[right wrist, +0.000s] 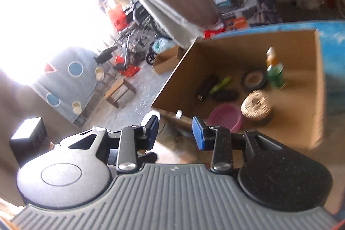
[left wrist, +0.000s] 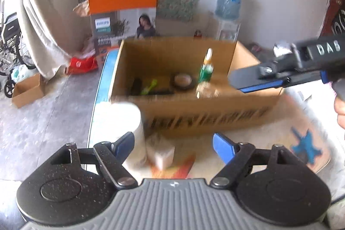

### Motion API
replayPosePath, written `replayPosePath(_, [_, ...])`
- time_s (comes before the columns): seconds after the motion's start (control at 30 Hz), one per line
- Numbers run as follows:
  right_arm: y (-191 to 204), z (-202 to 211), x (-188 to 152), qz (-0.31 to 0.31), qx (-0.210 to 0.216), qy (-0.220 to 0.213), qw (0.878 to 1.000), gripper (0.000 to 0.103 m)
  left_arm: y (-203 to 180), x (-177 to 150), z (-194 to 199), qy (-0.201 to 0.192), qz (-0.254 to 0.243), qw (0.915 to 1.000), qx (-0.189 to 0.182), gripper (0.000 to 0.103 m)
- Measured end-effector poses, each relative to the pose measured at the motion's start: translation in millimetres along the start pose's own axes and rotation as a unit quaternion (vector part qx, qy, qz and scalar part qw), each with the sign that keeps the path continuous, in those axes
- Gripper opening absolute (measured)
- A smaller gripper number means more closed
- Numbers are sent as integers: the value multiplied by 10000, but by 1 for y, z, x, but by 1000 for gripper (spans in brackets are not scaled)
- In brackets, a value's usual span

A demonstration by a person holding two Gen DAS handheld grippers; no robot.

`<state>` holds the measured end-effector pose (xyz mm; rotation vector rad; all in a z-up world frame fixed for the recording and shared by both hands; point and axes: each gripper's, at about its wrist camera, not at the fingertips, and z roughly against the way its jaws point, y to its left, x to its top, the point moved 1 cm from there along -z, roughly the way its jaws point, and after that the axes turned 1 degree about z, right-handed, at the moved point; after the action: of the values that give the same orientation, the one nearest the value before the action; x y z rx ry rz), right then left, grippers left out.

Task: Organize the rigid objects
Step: 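Move the right gripper out of the box to the white plug adapter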

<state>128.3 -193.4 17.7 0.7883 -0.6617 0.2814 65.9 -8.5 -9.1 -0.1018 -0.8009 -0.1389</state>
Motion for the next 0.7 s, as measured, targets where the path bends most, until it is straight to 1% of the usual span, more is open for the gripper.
replayPosePath(0.07, [4, -21, -14, -87, 38, 163, 9998, 34, -1, -10, -11, 71, -41, 9999, 75, 76])
replayPosePath(0.13, [7, -42, -22, -86, -11, 308, 9995, 34, -2, -18, -25, 172, -79, 9997, 133, 65])
replayPosePath(0.17, [8, -51, -25, -43, -77, 353, 9993, 34, -2, -23, -31, 207, -109, 9996, 172, 63])
replayPosePath(0.27, [10, -80, -34, -2, -164, 606, 9980, 34, -1, -32, -47, 230, -196, 9991, 310, 61])
replayPosePath(0.33, [10, -97, -41, 8, -153, 792, 9967, 34, 0, -32, -58, 314, -180, 9985, 416, 56])
replayPosePath(0.4, [9, -114, -41, 78, -218, 944, 9953, 34, 1, -33, -65, 329, -119, 9986, 387, 55])
replayPosePath(0.43, [9, -123, -41, 115, -234, 1034, 9943, 34, 1, -33, -69, 364, -108, 9986, 380, 51])
replayPosePath(0.53, [7, -143, -41, 147, -248, 1265, 9915, 34, 1, -33, -77, 425, -69, 9981, 437, 47])
replayPosePath(0.7, [8, -162, -41, 231, -334, 1442, 9887, 34, 3, -33, -82, 412, -19, 9981, 455, 45])
